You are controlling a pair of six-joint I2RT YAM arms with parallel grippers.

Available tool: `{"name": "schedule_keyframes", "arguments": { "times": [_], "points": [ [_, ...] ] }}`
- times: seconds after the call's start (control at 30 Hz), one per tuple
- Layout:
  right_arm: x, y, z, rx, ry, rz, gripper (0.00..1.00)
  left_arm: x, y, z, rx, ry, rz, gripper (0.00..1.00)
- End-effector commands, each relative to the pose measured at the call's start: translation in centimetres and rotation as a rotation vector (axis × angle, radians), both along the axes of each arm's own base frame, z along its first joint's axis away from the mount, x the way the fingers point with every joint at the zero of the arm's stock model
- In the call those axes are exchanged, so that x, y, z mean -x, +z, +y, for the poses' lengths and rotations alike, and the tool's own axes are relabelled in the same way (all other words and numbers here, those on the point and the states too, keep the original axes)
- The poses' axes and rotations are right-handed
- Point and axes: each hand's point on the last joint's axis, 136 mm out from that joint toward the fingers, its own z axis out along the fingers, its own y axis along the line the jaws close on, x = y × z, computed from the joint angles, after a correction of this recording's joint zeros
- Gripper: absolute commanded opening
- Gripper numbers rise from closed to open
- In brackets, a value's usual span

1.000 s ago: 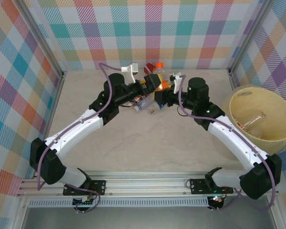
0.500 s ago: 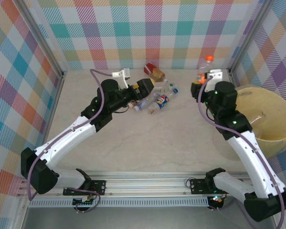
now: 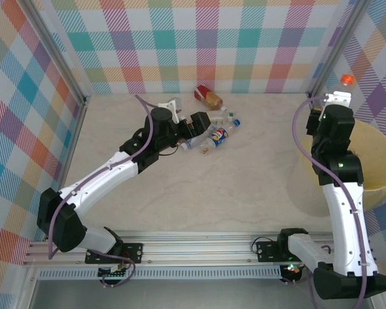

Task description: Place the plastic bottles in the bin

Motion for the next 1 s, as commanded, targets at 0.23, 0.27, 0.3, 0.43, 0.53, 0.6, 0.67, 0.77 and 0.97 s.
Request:
{"name": "schedule_keyframes", "arguments": {
  "times": [0.23, 0.27, 0.3, 0.43, 0.53, 0.6, 0.67, 0.77, 0.97],
  "points": [
    [6.2, -3.5, -8.1, -0.021, -0.343, 0.175, 0.39, -1.6, 1.2, -0.7, 0.005, 0.012, 0.01, 1.0],
    [6.8, -4.1, -8.8, -0.036, -0.374, 0.196, 0.39, -1.5, 0.9, -0.8, -0.002, 0.006, 0.015, 1.0],
    [7.1, -4.8, -9.3, -0.053, -0.392, 0.218, 0.4, -1.5, 0.8, -0.7, -0.006, 0.008, 0.018, 1.0],
    [7.8, -6.8, -10.4, -0.124, -0.434, 0.256, 0.41, -1.6, 0.1, 0.4, -0.047, 0.056, 0.032, 1.0],
    [8.1, -7.5, -11.1, -0.158, -0.468, 0.282, 0.42, -1.6, -0.4, 1.6, -0.073, 0.112, 0.036, 1.0],
    [8.4, -7.9, -11.8, -0.171, -0.497, 0.292, 0.43, -1.6, -0.5, 2.3, -0.082, 0.137, 0.033, 1.0],
    [8.7, -8.6, -12.7, -0.203, -0.529, 0.294, 0.44, -1.6, -0.6, 2.6, -0.088, 0.15, 0.033, 1.0],
    [9.3, -9.3, -13.3, -0.253, -0.571, 0.287, 0.48, -1.5, -0.5, 2.7, -0.096, 0.15, 0.036, 1.0],
    [10.4, -10.3, -14.3, -0.264, -0.672, 0.296, 0.73, -1.6, -0.9, 3.1, -0.118, 0.167, 0.047, 1.0]
  ]
}}
